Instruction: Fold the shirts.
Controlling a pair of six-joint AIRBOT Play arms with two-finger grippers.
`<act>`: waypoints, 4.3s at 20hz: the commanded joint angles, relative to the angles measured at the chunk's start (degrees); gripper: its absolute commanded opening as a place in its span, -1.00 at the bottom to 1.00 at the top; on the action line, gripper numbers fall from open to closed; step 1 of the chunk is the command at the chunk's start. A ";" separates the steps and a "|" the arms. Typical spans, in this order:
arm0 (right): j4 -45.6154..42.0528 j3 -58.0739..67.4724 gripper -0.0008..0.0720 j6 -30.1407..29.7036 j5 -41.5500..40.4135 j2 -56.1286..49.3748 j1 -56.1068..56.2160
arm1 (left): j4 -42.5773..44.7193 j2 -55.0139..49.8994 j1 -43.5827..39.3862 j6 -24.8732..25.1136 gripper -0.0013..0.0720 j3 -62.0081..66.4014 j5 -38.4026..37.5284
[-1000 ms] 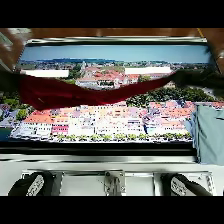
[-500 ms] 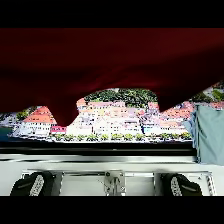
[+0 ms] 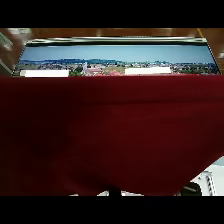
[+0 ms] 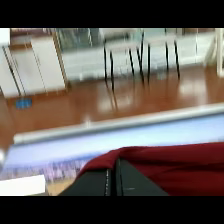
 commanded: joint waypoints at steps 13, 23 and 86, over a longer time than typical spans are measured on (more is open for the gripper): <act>16.76 -42.69 -0.81 -2.89 -41.00 -30.73 2.23 | -4.66 -23.21 -3.54 3.21 -0.86 -48.33 30.71; 23.37 -39.47 -0.81 -7.61 -90.66 -56.85 19.41 | -8.63 -47.10 -16.59 5.25 -0.86 -48.30 72.30; 22.67 -48.63 0.77 -13.60 -9.88 -50.07 -5.33 | -14.14 -37.40 -4.24 4.48 -0.86 -85.05 22.08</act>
